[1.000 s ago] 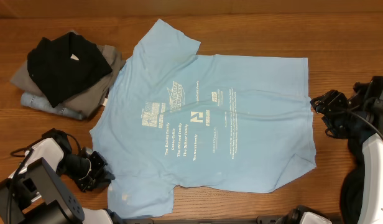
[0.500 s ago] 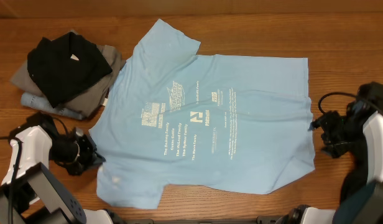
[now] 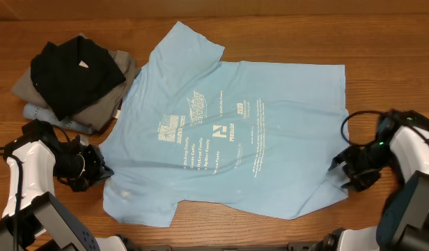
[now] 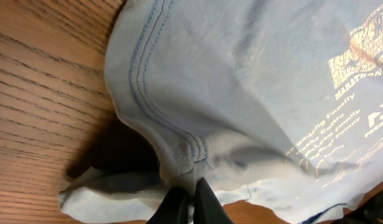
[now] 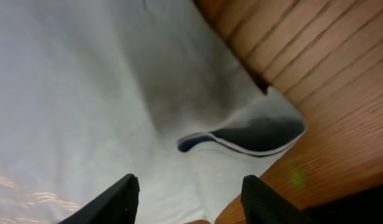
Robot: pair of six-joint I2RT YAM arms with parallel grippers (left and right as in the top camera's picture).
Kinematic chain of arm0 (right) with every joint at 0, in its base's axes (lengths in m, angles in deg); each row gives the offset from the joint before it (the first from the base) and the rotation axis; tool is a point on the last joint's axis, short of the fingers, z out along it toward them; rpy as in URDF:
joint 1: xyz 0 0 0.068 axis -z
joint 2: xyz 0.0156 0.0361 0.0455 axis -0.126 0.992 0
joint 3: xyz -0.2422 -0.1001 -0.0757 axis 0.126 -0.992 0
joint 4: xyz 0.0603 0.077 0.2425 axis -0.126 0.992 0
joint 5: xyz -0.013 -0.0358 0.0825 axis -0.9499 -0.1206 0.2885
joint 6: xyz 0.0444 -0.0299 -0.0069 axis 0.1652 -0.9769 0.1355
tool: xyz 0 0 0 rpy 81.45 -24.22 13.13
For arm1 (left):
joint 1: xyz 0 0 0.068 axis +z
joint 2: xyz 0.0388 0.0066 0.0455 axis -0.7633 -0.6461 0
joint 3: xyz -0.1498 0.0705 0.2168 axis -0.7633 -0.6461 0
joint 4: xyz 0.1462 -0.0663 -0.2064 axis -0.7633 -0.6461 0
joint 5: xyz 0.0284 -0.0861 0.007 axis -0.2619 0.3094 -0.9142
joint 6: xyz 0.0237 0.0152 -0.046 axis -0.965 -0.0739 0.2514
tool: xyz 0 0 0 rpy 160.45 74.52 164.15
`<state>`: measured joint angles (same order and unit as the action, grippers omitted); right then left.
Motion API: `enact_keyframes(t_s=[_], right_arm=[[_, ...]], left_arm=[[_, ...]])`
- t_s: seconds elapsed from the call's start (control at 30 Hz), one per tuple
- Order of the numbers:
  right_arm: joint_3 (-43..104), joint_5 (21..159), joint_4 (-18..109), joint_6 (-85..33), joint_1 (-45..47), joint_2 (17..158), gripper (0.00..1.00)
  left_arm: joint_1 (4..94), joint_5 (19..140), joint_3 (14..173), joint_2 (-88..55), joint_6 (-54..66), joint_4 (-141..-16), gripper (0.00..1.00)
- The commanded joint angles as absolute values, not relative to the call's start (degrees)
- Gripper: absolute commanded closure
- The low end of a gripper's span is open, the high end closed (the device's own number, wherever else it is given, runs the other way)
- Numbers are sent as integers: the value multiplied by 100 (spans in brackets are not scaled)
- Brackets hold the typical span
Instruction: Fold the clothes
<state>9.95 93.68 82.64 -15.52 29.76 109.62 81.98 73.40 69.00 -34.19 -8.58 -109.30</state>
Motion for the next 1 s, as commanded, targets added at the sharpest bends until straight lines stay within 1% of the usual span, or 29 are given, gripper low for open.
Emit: enact_keyframes(t_s=[0.0,0.1,0.17,0.4,0.47,0.57,0.63,0.7,0.83,0.9,0.97], right_arm=[[673,9394,8069,-1611,2823,10923,48],[468,9396,7899,-1591,2819,10923,52],[348,9396,7792,-1591,2819,10923,53],[136,9481,7472,-1593,2819,10923,54],[138,9479,7440,-1593,2819,10923,54],[138,9514,7265,-1571,2819,10923,46],[138,9556,7147,-1469,2819,10923,46],[136,9545,7149,-1320,2819,10925,51],[136,9538,7140,-1309,2819,10927,64],[136,9538,7147,-1309,2819,10927,75],[136,9523,7147,-1309,2819,10927,79]], left_arm=[[8155,7421,6987,-3325,-1055,-10923,93],[8155,7423,6987,-3325,-1053,-10921,93],[8155,7423,6987,-3325,-1053,-10921,93],[8155,7421,6987,-3325,-1053,-10904,92],[8155,7421,6987,-3325,-1053,-10902,92],[8155,7421,6987,-3325,-1053,-10895,91],[8155,7421,6987,-3325,-1053,-10878,91],[8155,7421,6987,-3325,-1053,-10875,91],[8155,7421,6987,-3325,-1053,-10878,91],[8155,7421,6987,-3325,-1053,-10878,91],[8155,7421,6987,-3325,-1053,-10878,91]])
